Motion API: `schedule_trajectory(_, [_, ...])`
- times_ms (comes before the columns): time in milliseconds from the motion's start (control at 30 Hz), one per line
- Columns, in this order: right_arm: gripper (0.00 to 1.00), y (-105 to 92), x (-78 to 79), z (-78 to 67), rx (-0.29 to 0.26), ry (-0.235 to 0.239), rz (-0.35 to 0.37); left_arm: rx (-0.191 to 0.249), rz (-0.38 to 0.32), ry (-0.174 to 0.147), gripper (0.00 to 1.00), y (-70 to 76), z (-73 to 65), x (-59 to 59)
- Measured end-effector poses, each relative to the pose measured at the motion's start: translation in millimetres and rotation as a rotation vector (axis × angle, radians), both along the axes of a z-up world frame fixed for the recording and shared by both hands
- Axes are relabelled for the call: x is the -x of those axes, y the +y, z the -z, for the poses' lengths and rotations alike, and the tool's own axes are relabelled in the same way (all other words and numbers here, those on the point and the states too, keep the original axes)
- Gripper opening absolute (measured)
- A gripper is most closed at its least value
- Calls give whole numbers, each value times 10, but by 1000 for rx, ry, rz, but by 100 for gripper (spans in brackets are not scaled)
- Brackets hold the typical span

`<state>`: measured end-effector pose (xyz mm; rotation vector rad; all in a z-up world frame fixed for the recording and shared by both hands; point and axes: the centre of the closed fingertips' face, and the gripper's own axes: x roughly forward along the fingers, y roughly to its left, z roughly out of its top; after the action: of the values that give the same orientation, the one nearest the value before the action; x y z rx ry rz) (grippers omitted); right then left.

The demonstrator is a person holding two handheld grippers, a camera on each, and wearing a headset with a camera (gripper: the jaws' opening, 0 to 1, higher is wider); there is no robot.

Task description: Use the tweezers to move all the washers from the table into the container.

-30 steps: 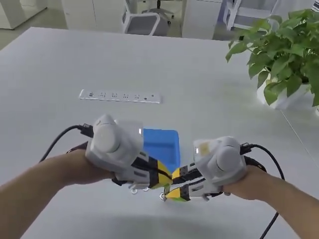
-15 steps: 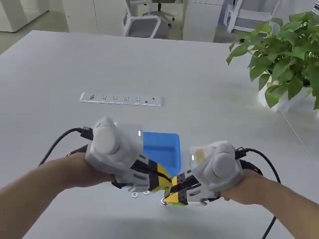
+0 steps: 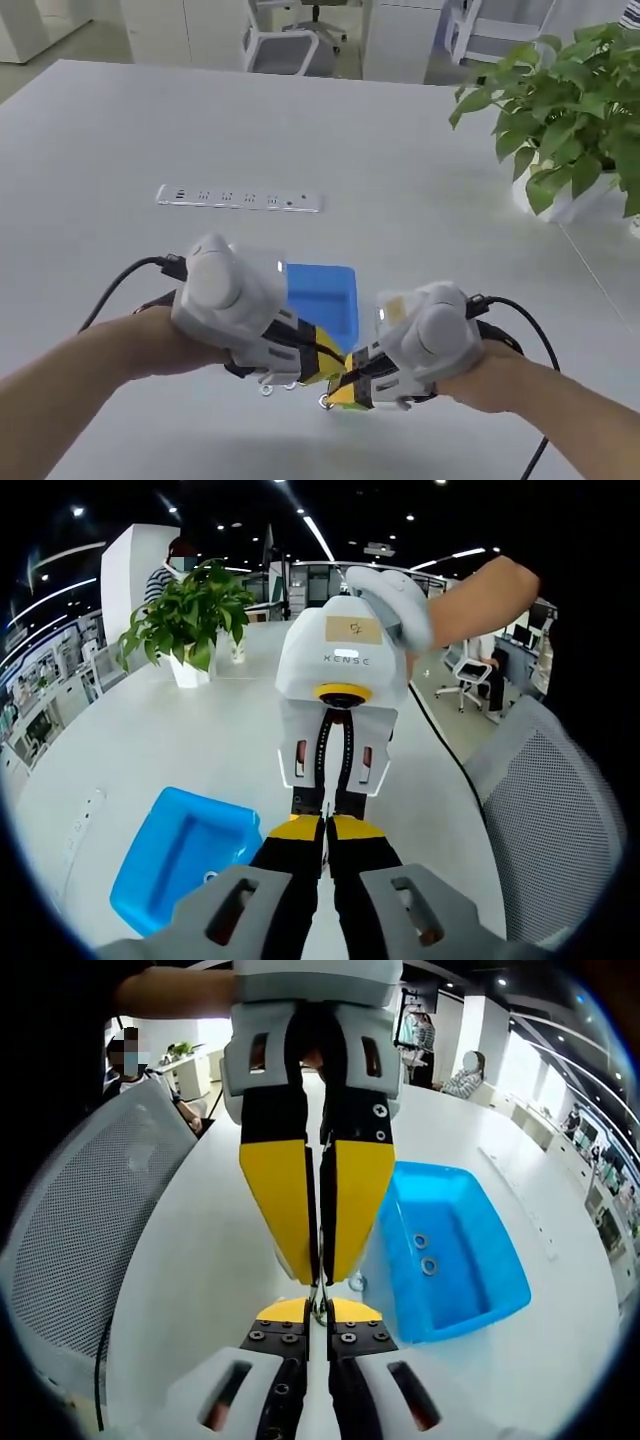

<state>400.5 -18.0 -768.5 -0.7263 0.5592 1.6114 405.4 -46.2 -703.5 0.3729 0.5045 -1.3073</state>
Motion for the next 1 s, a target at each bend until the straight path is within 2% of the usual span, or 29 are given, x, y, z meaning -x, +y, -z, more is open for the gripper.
schedule_trajectory(200, [5,-2,2,2,-1,0,1,0,-6,9,6,-5,3,8])
schedule_trajectory(367, [5,1,-2,0,2,0,1,-34,-12,1,7,55,40,1])
schedule_trajectory(600, [5,-6,-5,2,3,0,5,-47,-40,4,17,166,40,-10])
schedule_trajectory(767, [5,-6,4,-5,8,-7,-2,-35,-62,6,19,240,25,12])
schedule_trajectory(1000, [5,-23,4,-7,16,-14,-9,-15,-85,32,29,322,42,93])
